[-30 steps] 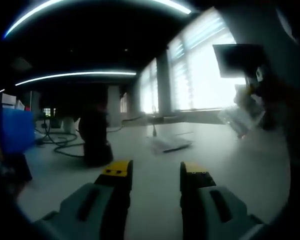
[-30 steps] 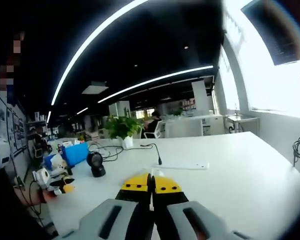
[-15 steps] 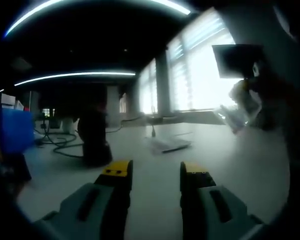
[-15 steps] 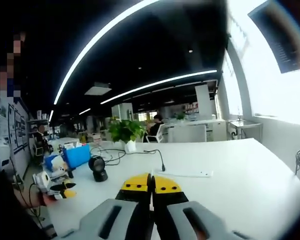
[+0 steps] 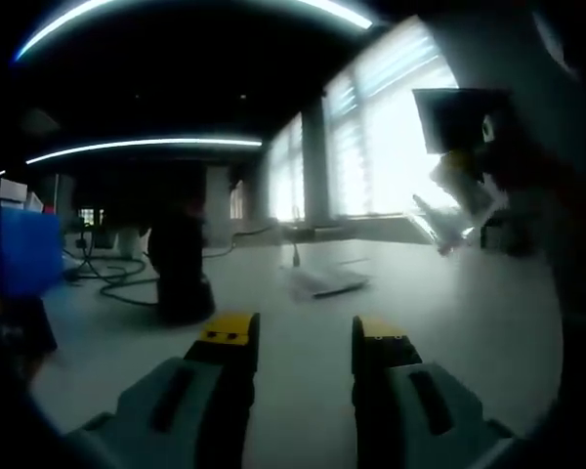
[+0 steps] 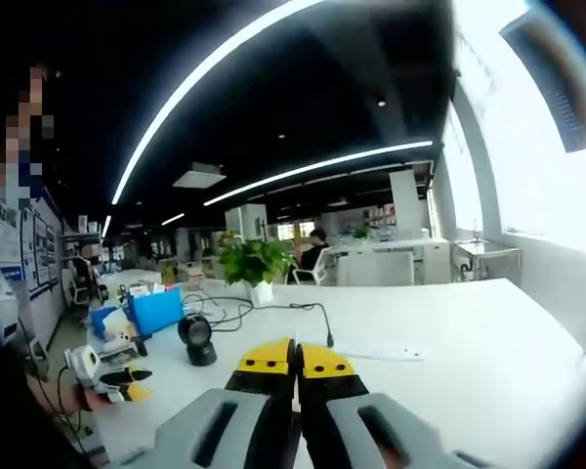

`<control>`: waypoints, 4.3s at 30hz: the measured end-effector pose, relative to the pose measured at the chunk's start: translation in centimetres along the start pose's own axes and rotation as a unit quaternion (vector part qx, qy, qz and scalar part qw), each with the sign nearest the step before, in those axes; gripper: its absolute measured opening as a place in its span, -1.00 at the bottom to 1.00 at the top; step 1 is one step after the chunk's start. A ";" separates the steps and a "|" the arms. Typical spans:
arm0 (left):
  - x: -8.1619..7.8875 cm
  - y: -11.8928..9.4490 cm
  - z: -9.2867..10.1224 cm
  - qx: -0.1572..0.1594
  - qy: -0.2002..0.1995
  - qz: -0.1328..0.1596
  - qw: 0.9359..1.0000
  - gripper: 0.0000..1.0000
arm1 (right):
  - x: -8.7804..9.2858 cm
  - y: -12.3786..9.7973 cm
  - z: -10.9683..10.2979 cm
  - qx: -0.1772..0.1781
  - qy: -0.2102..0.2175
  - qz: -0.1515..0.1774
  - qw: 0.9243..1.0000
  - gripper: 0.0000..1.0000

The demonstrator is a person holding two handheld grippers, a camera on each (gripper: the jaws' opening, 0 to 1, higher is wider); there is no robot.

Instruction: Clip sheet goods on table flip sheet goods clip sheet goods scan sheet goods put sheet goods back to table

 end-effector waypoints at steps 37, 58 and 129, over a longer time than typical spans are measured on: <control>0.1 0.1 0.3 0.013 0.000 -0.005 1.000 -0.39 | -1.4 10.8 -1.3 -0.031 0.018 -0.003 0.999 -1.00; 0.2 0.1 0.6 0.016 0.010 -0.007 1.000 -0.39 | 0.7 15.5 -2.7 -0.034 0.030 -0.014 0.999 -1.00; -0.1 -0.1 0.0 0.001 0.003 0.003 1.000 -0.39 | 4.3 26.0 -6.4 -0.031 0.052 0.001 0.998 -1.00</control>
Point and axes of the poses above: the point that each gripper's makers call its tool centre point, and the gripper's own axes: y roughly forward along the fingers, z roughly to its right, x roughly out of its underside, the point moved 7 cm from there along -y, roughly backward along the fingers, and after that the axes turned 10 degrees about -x, right-handed, at the moved point
